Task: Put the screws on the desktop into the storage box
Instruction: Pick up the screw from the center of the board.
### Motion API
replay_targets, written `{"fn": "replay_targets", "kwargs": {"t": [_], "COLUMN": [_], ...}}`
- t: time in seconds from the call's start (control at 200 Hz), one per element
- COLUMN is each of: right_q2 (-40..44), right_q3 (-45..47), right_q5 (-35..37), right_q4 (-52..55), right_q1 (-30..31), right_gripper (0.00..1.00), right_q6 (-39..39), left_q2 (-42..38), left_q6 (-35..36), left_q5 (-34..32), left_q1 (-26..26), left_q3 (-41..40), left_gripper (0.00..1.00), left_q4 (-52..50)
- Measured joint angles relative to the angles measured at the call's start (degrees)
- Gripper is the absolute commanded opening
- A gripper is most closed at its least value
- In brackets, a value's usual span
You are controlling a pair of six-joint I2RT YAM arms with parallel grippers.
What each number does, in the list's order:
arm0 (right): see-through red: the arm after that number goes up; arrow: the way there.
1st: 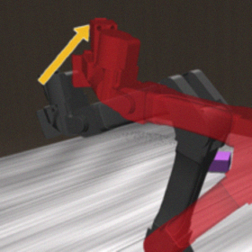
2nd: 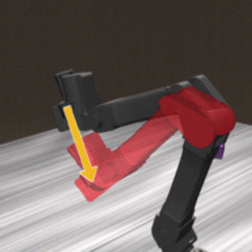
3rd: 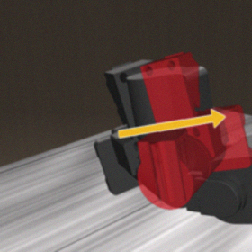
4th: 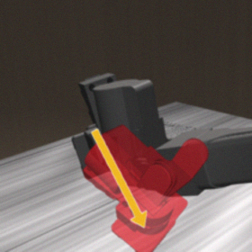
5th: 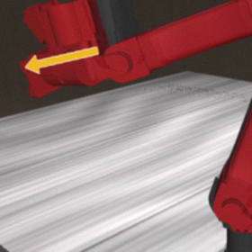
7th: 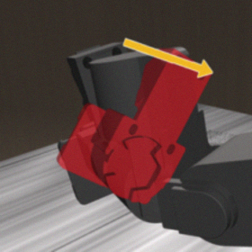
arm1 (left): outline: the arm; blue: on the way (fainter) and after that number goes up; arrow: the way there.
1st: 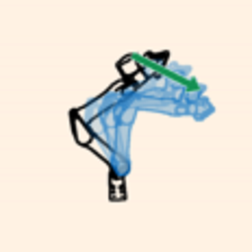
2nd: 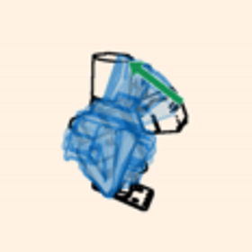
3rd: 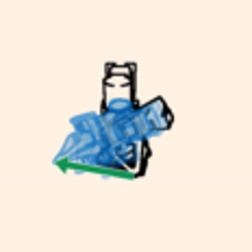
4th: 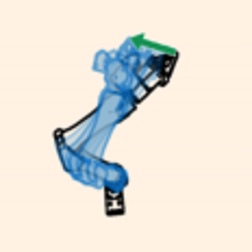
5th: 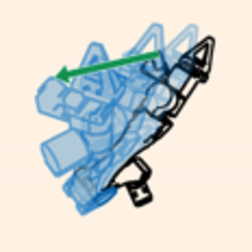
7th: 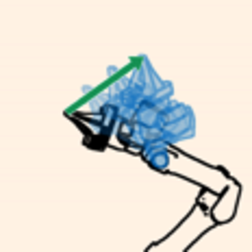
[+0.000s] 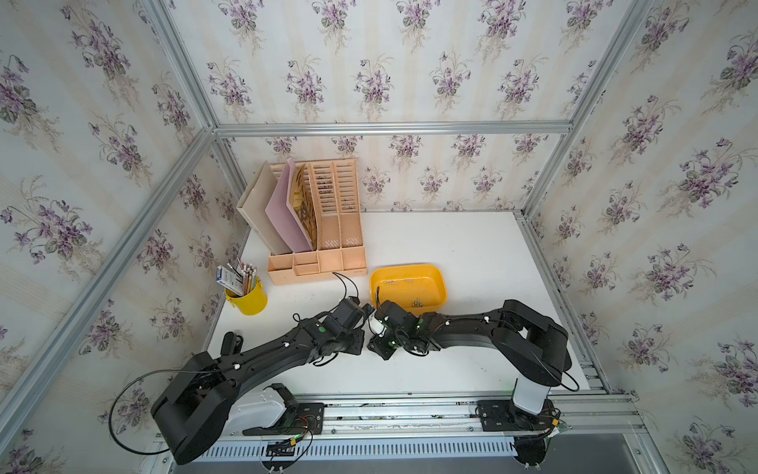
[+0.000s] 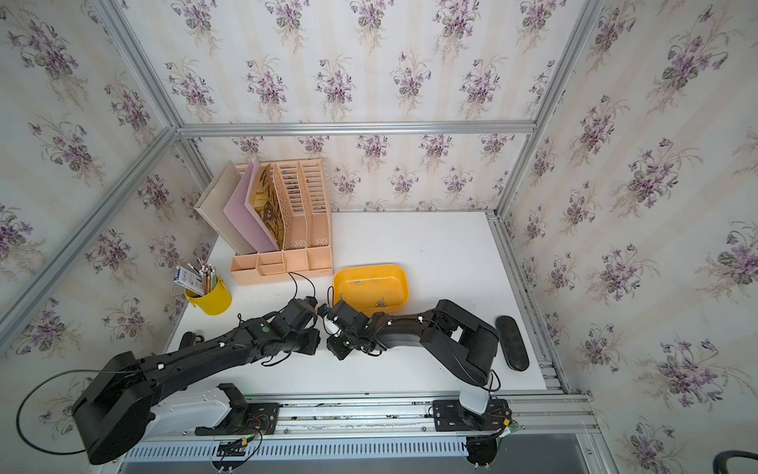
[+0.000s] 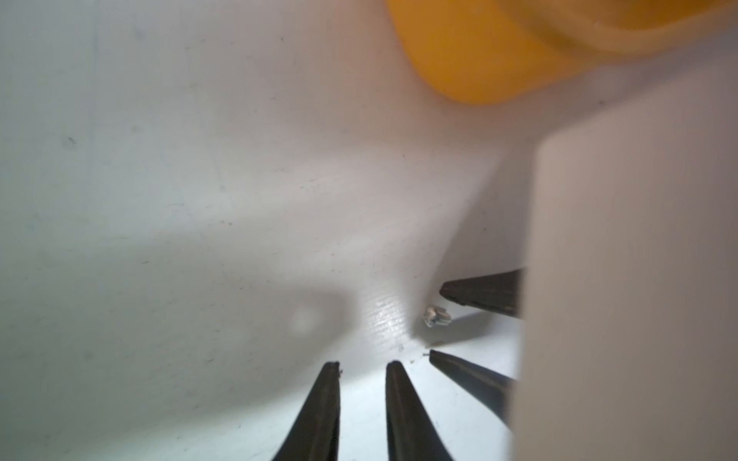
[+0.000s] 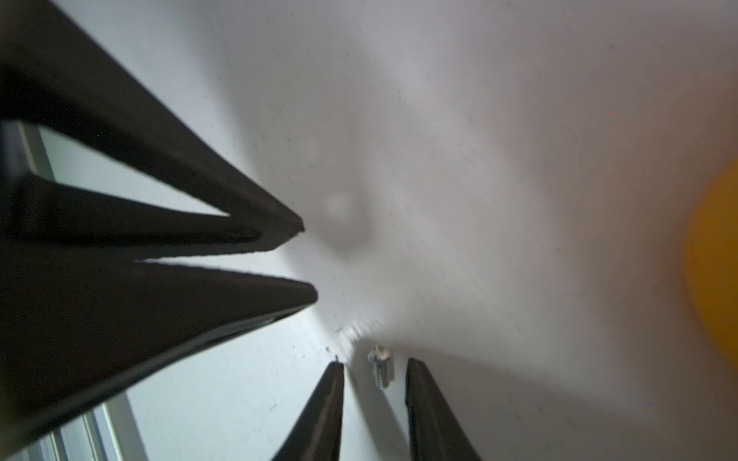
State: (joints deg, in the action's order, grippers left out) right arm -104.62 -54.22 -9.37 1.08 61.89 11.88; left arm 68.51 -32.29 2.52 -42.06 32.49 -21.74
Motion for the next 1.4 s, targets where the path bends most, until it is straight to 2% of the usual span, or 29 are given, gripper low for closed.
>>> {"fn": "replay_targets", "kwargs": {"t": [0.135,0.395,0.644,1.404], "right_q2": [-0.3,-1.1,-2.0,-3.4], "right_q3": [-1.4,-2.7,-4.1,-5.6], "right_q5": [1.4,2.6,4.1,7.6], "right_q4": [2.2,4.0,4.9,7.3], "right_q1": [0.5,0.7,1.1,2.1], "right_gripper": [0.31,0.30,0.27,0.24], "right_q6": [0.1,0.1,-0.2,-0.3], "left_q2": [-2.4,-7.6,-8.2,-8.5], "left_q6": [0.0,-0.7,-0.7,-0.4], "left_q5": [-1.0,-0.5,3.8,7.1], "left_q1": [1.0,6.4,10.6,11.5], "left_q3": [-0.3,-2.1,-3.3,-3.6], "left_gripper": [0.25,0.25,0.25,0.26], "left_q4": [0.0,-0.2,0.1,0.7]}}
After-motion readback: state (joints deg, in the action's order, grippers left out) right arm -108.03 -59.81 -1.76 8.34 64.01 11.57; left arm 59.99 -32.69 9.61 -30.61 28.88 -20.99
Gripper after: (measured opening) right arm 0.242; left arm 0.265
